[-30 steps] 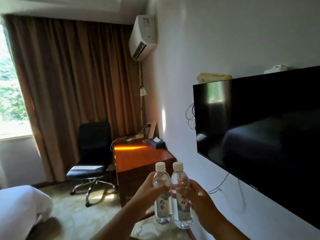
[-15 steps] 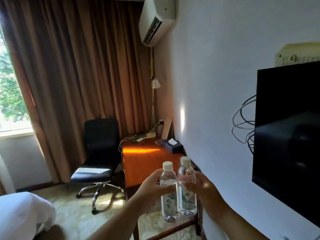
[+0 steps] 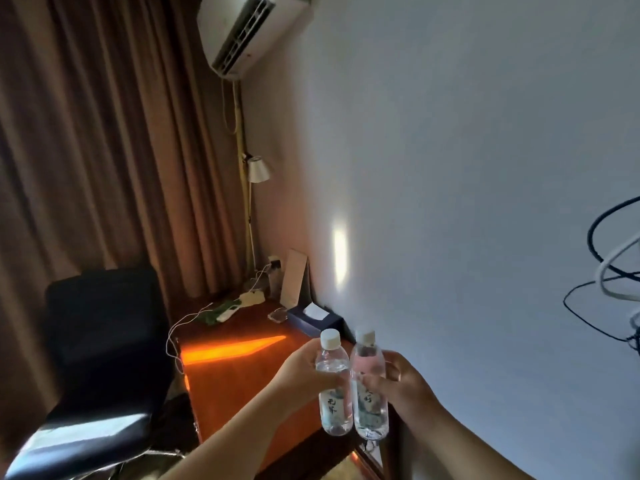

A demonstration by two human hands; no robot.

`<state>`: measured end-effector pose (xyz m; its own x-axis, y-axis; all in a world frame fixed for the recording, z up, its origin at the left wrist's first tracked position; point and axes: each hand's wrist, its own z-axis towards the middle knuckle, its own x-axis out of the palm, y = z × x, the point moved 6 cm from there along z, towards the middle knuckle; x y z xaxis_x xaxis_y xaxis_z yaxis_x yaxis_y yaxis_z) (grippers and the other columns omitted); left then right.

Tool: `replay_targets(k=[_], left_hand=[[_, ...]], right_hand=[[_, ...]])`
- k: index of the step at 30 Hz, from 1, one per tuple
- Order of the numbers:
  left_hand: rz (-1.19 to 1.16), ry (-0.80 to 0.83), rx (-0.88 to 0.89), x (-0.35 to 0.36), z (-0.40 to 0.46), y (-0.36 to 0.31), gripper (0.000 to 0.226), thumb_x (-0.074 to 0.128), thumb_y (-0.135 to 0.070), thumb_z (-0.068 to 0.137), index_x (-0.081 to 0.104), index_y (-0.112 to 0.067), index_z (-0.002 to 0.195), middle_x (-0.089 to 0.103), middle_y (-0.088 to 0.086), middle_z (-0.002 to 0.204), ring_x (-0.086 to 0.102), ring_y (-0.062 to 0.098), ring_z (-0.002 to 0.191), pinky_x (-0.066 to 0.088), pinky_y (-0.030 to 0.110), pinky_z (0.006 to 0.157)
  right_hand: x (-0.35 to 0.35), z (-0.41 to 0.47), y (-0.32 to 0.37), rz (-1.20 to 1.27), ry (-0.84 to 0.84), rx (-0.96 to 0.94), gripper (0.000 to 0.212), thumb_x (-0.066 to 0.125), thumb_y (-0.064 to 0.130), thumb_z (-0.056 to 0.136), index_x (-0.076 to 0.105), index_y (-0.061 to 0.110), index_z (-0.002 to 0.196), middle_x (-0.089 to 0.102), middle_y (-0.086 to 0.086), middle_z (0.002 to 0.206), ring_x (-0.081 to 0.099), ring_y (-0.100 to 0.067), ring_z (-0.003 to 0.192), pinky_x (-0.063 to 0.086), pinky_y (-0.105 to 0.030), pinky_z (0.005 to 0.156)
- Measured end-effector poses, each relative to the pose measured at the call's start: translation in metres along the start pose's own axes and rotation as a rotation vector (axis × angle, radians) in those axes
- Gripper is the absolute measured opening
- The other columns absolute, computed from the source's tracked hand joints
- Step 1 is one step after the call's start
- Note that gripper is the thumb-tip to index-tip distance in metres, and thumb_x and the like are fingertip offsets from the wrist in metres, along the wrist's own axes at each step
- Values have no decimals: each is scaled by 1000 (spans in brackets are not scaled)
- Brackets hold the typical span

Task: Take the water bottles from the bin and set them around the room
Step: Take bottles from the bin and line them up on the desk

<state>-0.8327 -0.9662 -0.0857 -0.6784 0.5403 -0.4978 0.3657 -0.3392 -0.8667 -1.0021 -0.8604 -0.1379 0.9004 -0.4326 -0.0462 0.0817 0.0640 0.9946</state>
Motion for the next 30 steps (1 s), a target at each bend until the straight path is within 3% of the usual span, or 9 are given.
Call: replay_targets(k=[2, 4, 8, 12, 15, 18, 21, 26, 30], left_hand=[[36, 25, 12, -7, 40, 13, 47, 89, -30, 69, 59, -47, 103, 70, -22, 96, 67, -8, 85, 50, 9, 56], [78, 59, 13, -11, 82, 30, 55, 88, -31, 69, 57, -43, 112, 67, -19, 103, 66, 0, 93, 53, 14, 65], [162, 161, 42, -10, 171, 66, 51, 88, -40, 65, 60, -43, 107, 72, -19, 98, 70, -1, 91, 60, 28, 85], [250, 236, 41, -4, 255, 97, 55, 86, -49, 58, 60, -45, 106, 71, -18, 97, 70, 3, 93, 61, 28, 84], [275, 286, 29, 0, 309, 110, 55, 86, -53, 52, 58, -55, 100, 70, -22, 98, 68, 0, 92, 56, 17, 76], [294, 332, 47, 9, 355, 126, 57, 89, -48, 57, 59, -53, 105, 69, -24, 97, 66, -2, 90, 49, 12, 70], [334, 395, 69, 22, 392, 142, 59, 89, -45, 60, 60, -48, 112, 69, -23, 99, 66, 1, 92, 50, 15, 72], [401, 507, 148, 43, 446, 173, 55, 86, -37, 66, 61, -44, 115, 64, -27, 94, 62, -2, 91, 48, 15, 75], [394, 615, 211, 62, 478, 211, 59, 86, -31, 66, 60, -44, 117, 65, -26, 100, 61, -5, 92, 51, 17, 78]], right_hand=[[6, 32, -9, 10, -36, 16, 51, 86, 51, 59, 65, 48, 106, 75, 13, 110, 72, -4, 100, 55, -31, 84], [11, 65, -22, 7, -75, 32, 53, 86, 50, 59, 65, 46, 107, 76, 14, 108, 72, -3, 97, 55, -27, 79], [13, 134, -53, -34, -127, 42, 47, 87, 52, 62, 64, 53, 103, 72, 29, 101, 69, 9, 89, 52, -13, 66], [4, 202, -100, -20, -202, 130, 47, 90, 27, 71, 66, 36, 110, 75, 24, 101, 69, 11, 90, 49, -8, 67], [0, 241, -129, -37, -248, 187, 54, 90, 14, 69, 64, 35, 111, 76, 22, 102, 70, 7, 92, 54, -12, 70], [-2, 267, -150, -105, -322, 232, 54, 86, 30, 60, 64, 41, 108, 75, 19, 101, 70, 1, 95, 55, -26, 84], [-2, 289, -171, -121, -377, 277, 58, 83, 42, 55, 63, 37, 109, 76, 19, 97, 72, 2, 86, 56, -19, 72], [1, 319, -212, -108, -506, 369, 53, 86, 30, 64, 58, 39, 108, 75, 21, 94, 71, 6, 85, 52, -9, 60], [6, 335, -247, -133, -590, 447, 63, 86, 17, 73, 54, 35, 124, 70, 20, 109, 66, 4, 99, 53, -14, 78]])
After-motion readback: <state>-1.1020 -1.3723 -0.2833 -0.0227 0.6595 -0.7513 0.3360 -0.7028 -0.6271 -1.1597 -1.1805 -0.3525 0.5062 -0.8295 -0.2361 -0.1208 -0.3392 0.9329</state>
